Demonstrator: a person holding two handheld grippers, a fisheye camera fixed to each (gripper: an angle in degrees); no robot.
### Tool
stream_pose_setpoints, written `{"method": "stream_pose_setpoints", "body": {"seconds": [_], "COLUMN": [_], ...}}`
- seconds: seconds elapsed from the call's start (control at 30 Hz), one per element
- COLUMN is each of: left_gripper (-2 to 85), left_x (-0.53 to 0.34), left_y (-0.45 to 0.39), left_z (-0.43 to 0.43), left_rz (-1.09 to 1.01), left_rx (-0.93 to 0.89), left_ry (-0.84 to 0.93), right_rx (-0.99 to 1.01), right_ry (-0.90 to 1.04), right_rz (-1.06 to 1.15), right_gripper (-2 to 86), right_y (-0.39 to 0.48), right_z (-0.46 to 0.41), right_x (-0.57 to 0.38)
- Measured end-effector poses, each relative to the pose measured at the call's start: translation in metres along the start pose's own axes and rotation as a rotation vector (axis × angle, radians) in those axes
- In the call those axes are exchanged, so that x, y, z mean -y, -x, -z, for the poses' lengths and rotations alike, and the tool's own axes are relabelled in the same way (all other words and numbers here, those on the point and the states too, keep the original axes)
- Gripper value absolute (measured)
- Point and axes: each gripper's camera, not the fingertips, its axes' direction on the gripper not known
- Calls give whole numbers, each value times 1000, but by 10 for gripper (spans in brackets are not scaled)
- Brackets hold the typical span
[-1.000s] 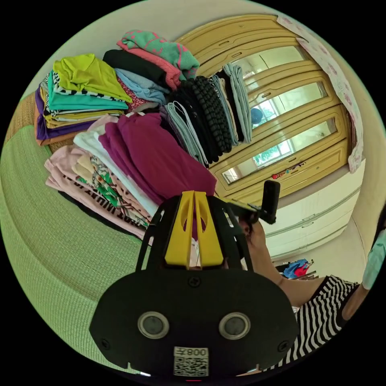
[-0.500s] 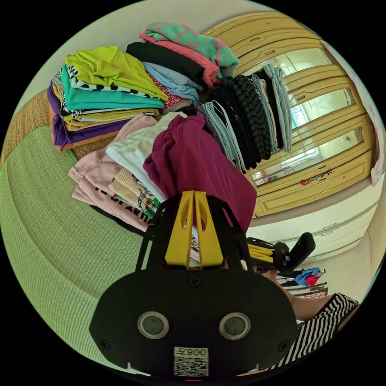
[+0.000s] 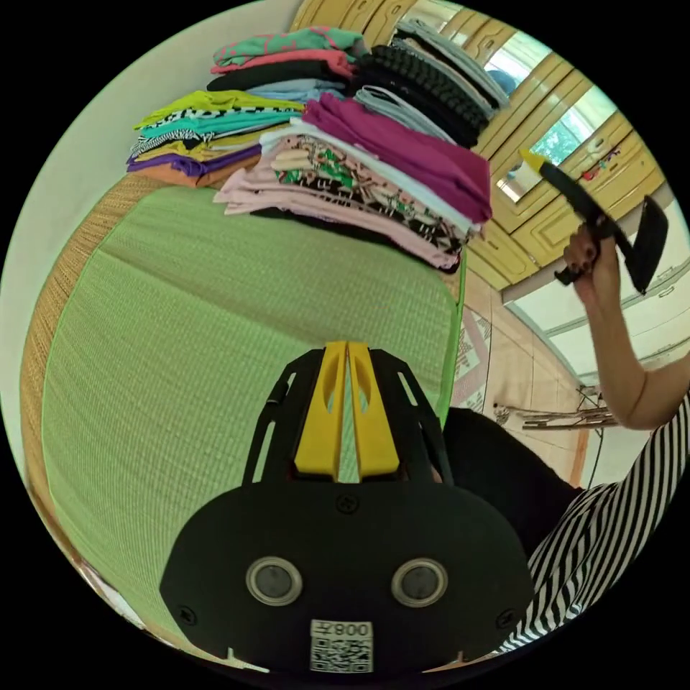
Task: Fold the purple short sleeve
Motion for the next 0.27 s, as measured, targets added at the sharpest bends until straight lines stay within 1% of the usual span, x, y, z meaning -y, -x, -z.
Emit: {"method": "stream_pose_setpoints", "body": {"seconds": [0.03,0.1,0.13,0.27], "left_gripper": [1,2,2,3], "left_x": [-12,-26,-35,-55], "left_y": [-6,-16,-20,-21], "left_z": [-7,-15,-9,11], "left_rz": [-5,-18,4,75], "left_rx": [27,42,50,16], "left_ry": [42,101,57,-16], "right_rx": [24,72,100,140], "right_ry": [-43,-59,-63,-89], "right_rz": [10,14,33,39], "right_gripper": [2,4,6,24], "right_y": [3,4,5,-5], "right_z": [-3,-16,-27,-78], "right_x": [10,31,46,97]}}
